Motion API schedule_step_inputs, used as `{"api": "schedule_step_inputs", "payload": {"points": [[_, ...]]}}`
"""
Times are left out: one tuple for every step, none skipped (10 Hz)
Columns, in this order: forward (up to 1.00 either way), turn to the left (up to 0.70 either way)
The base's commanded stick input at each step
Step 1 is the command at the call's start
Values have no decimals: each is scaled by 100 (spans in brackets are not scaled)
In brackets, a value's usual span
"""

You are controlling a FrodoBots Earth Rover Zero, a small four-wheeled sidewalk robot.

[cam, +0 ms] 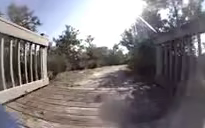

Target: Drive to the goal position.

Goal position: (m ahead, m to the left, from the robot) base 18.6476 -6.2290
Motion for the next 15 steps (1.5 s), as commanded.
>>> {"api": "schedule_step_inputs", "payload": {"points": [[70,0],[70,0],[70,0],[70,0],[70,0],[70,0],[70,0],[70,0],[70,0],[70,0],[70,0],[70,0],[70,0],[70,0],[70,0]]}}
